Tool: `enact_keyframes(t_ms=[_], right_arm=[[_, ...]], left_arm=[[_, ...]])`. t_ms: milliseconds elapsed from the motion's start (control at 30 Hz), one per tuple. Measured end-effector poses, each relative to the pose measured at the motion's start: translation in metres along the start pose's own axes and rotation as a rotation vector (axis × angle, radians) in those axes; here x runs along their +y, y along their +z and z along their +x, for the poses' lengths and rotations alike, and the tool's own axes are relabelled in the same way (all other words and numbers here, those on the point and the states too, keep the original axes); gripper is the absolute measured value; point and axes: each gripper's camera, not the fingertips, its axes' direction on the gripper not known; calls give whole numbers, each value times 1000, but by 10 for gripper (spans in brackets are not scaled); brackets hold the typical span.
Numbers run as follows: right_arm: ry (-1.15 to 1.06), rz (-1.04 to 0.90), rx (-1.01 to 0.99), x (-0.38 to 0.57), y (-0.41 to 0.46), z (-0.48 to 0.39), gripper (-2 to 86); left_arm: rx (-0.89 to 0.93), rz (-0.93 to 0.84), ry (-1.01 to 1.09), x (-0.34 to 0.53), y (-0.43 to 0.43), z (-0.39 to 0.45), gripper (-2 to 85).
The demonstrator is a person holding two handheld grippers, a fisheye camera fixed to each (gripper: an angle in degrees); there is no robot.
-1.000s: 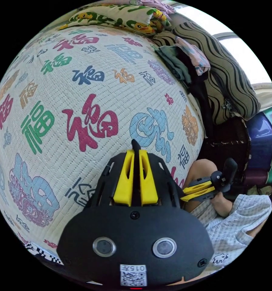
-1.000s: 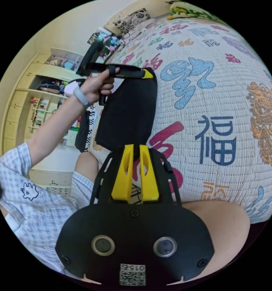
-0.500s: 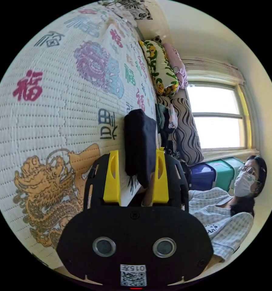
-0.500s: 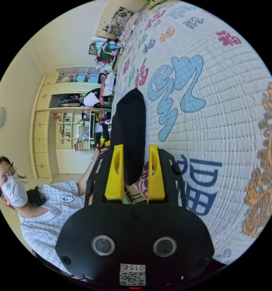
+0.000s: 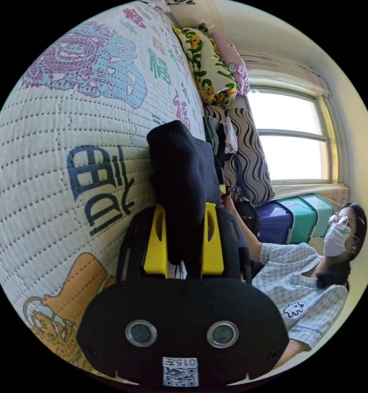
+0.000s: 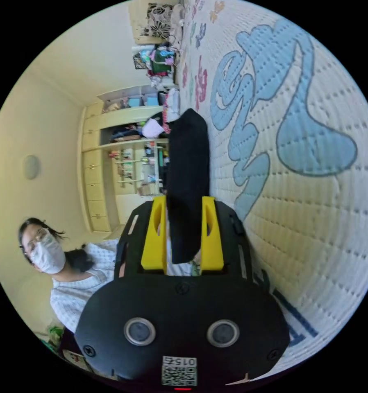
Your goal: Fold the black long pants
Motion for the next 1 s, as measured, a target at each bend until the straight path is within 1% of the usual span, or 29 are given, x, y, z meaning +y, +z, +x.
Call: enact_keyframes(t_ms=[67,100,167,233,367,433,533,600,633,667,767,867,933,1000], right_arm=[[16,29,-49,0,-5,6,143],[34,24,44,-3,-3,5,103],[15,10,139,-9,5,-1,77],[14,17,127,-12,4,-6,68],[-98,48,119,-2,-30,-48,61],[-145,68,169,6,-62,-80,61],[-206,144,351,28,-135,-151,61],[-213,209,576,51,-197,-212,61],[-206,227,632,57,-213,-226,61],[-183,275,729,68,-242,-252,62],[-90,406,910,92,-310,-301,62],[62,556,1006,107,-368,-321,63],[153,622,1081,110,-389,-318,65],[307,668,1180,105,-400,-289,69]], left_arm=[[-14,6,-4,4,-1,1,124],[-14,12,-9,7,-1,0,122],[-14,23,-29,12,-1,0,119],[-25,38,-48,18,-2,4,115],[32,12,51,18,15,43,111],[49,-7,121,5,40,71,110],[95,-39,242,-31,106,128,108],[165,-61,316,-60,177,175,105],[182,-66,328,-67,197,187,104],[213,-80,343,-78,237,208,103],[288,-101,326,-102,339,252,102],[325,-108,218,-123,429,283,104],[276,-100,216,-129,473,299,107],[113,-179,186,-131,527,302,108]])
